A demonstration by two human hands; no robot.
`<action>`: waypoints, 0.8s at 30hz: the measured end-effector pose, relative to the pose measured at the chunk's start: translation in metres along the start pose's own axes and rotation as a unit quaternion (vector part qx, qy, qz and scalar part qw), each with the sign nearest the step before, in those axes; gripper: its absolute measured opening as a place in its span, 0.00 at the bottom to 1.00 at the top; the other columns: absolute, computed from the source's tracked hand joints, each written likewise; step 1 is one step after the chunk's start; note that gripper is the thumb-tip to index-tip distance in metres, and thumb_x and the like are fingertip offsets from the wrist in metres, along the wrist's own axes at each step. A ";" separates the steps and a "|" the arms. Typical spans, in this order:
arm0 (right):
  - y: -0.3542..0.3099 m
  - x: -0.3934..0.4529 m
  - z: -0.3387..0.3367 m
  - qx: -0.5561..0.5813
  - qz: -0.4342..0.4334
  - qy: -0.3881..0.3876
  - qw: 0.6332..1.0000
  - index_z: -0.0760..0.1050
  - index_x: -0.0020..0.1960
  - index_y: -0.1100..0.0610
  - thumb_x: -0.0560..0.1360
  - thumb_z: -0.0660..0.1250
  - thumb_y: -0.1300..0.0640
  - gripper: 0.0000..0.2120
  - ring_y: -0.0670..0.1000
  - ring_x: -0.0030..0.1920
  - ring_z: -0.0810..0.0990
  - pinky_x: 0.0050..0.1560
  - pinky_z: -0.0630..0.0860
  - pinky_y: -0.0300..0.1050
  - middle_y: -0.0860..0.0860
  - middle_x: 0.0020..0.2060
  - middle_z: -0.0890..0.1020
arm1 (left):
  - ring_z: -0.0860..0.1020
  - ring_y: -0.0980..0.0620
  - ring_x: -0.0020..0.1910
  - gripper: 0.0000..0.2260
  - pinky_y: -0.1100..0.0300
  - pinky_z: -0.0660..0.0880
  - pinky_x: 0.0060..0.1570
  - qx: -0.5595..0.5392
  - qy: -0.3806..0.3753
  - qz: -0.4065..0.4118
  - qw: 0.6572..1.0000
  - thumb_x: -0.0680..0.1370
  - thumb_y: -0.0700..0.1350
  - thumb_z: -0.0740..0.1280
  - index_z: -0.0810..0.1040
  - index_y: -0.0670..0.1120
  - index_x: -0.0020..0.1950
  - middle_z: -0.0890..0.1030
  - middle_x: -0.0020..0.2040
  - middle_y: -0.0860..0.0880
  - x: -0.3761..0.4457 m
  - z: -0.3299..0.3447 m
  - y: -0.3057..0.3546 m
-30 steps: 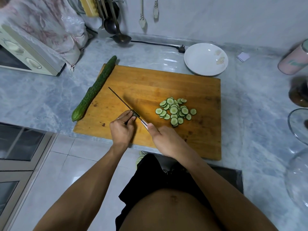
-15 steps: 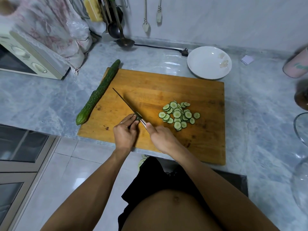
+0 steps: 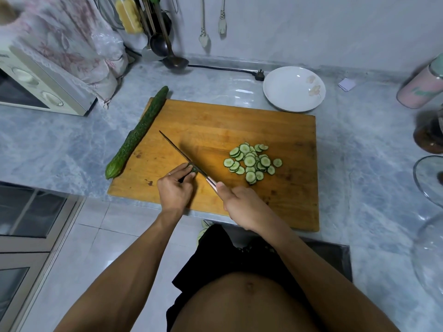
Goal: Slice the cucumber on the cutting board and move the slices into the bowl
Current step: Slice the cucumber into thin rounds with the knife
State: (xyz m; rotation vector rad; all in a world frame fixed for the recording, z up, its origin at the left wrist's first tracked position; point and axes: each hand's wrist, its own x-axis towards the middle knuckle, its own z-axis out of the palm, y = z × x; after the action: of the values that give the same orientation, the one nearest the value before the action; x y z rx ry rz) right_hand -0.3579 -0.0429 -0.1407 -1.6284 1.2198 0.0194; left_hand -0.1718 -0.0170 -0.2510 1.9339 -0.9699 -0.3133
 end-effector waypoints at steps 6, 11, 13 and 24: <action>0.001 0.000 0.002 -0.035 -0.023 0.007 0.999 0.66 0.30 0.56 0.83 0.47 0.38 0.30 0.52 0.32 0.72 0.36 0.67 0.48 0.53 0.31 0.72 | 0.80 0.57 0.52 0.09 0.77 0.69 0.56 0.010 -0.005 0.009 1.000 0.72 0.32 0.72 0.85 0.38 0.51 0.84 0.54 0.43 -0.001 0.001 -0.001; -0.001 0.008 0.006 -0.034 -0.020 0.005 0.999 0.67 0.31 0.56 0.83 0.47 0.38 0.30 0.52 0.32 0.73 0.37 0.67 0.47 0.52 0.30 0.72 | 0.80 0.56 0.52 0.10 0.79 0.68 0.55 0.011 -0.001 -0.007 1.000 0.72 0.31 0.70 0.85 0.38 0.52 0.84 0.54 0.44 -0.001 0.002 0.002; -0.004 0.013 0.006 -0.039 -0.025 0.005 0.999 0.67 0.31 0.57 0.83 0.47 0.39 0.30 0.52 0.32 0.73 0.36 0.66 0.47 0.53 0.30 0.73 | 0.79 0.57 0.51 0.10 0.80 0.68 0.54 0.019 0.003 0.000 1.000 0.72 0.30 0.70 0.85 0.37 0.51 0.84 0.54 0.43 -0.004 0.002 0.003; -0.004 0.042 0.008 0.020 0.022 0.004 1.000 0.72 0.38 0.57 0.81 0.49 0.37 0.28 0.53 0.26 0.73 0.28 0.72 0.42 0.55 0.28 0.75 | 0.80 0.57 0.52 0.10 0.79 0.67 0.56 0.024 -0.014 0.004 1.000 0.72 0.33 0.73 0.85 0.39 0.53 0.84 0.54 0.45 -0.001 -0.001 0.002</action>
State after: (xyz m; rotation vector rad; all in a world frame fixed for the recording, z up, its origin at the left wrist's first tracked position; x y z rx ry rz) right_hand -0.3306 -0.0662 -0.1647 -1.5688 1.2537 0.0163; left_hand -0.1725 -0.0164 -0.2490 1.9733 -1.0122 -0.3166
